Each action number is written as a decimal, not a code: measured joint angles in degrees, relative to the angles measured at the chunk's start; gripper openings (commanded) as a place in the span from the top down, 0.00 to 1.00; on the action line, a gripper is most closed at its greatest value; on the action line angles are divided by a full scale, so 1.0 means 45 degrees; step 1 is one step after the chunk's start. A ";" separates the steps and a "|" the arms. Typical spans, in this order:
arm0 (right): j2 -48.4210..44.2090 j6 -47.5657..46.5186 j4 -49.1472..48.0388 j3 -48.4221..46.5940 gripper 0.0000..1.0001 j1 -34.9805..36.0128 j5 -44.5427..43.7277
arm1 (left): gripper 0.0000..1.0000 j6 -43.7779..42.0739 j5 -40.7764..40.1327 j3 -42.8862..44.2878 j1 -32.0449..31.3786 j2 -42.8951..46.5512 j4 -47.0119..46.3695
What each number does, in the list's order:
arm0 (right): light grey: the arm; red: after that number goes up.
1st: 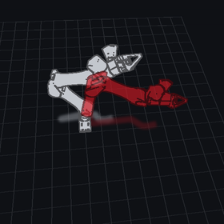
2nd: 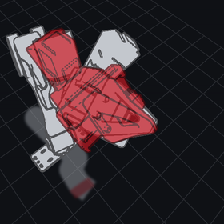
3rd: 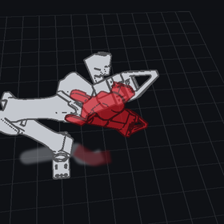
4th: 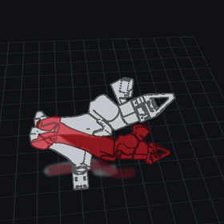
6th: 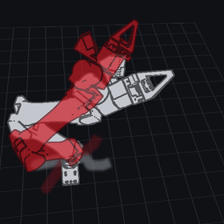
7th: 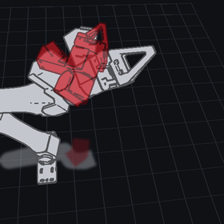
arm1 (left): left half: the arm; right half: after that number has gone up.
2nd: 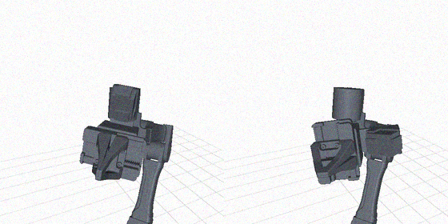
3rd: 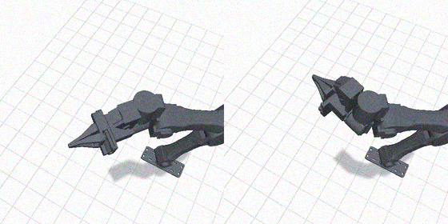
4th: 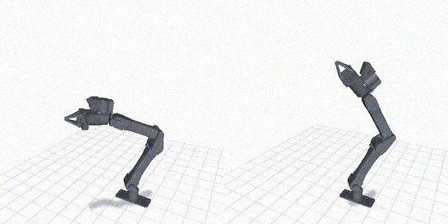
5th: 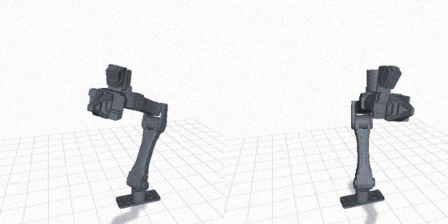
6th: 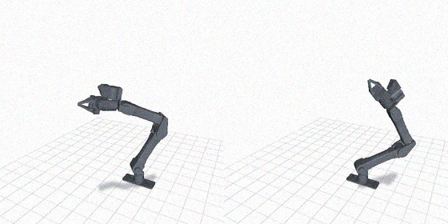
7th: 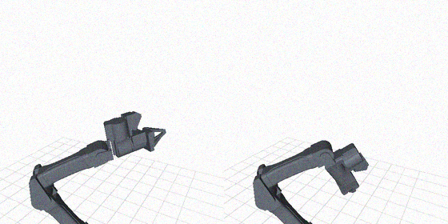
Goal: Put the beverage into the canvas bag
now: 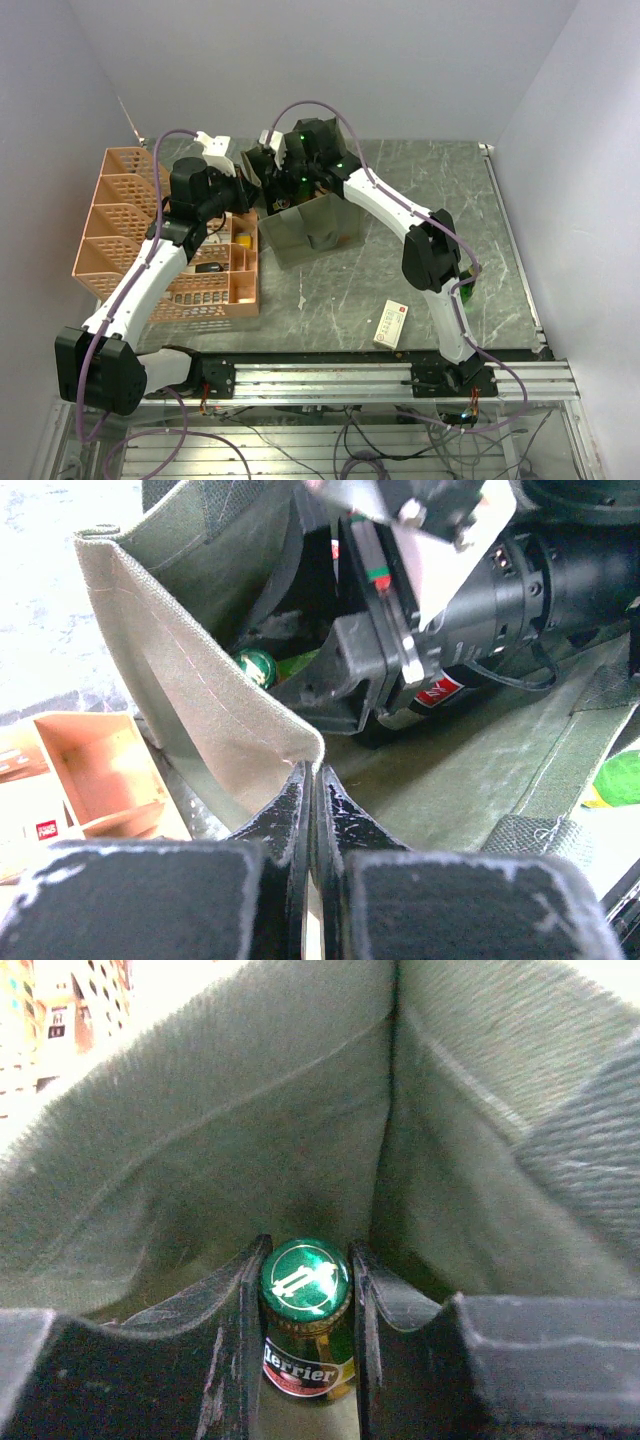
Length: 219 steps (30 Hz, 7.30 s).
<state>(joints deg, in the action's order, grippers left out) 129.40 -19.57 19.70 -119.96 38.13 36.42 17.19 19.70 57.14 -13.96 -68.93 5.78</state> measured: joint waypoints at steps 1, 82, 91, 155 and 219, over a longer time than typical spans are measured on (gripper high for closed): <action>0.0000 -0.0097 0.0024 0.0087 0.90 0.0029 -0.0024 | 0.93 0.0005 0.0005 0.0000 0.0000 0.0000 -0.0015; -1.1837 -0.0661 0.2837 0.7004 0.21 -0.5799 -0.2856 | 0.93 0.0369 0.0894 0.0345 0.0063 -0.0525 -0.0267; -1.5222 -0.1054 0.5736 1.0185 0.20 -0.8247 -0.3594 | 0.93 0.0223 0.0981 0.0554 0.0063 -0.0641 -0.0063; -1.3789 -0.1894 0.9763 0.8247 1.00 -1.0448 -0.2477 | 0.93 -0.0058 0.1127 0.0554 0.0058 -0.0627 -0.0063; -0.3517 0.1676 0.5246 -0.4726 1.00 -0.0015 -0.0719 | 0.93 -0.0296 0.1200 0.0947 -0.0282 -0.0923 0.0112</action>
<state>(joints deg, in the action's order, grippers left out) 113.58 -12.03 43.31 -141.23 38.06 33.19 15.86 25.10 61.41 -15.22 -73.08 6.28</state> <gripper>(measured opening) 0.313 0.081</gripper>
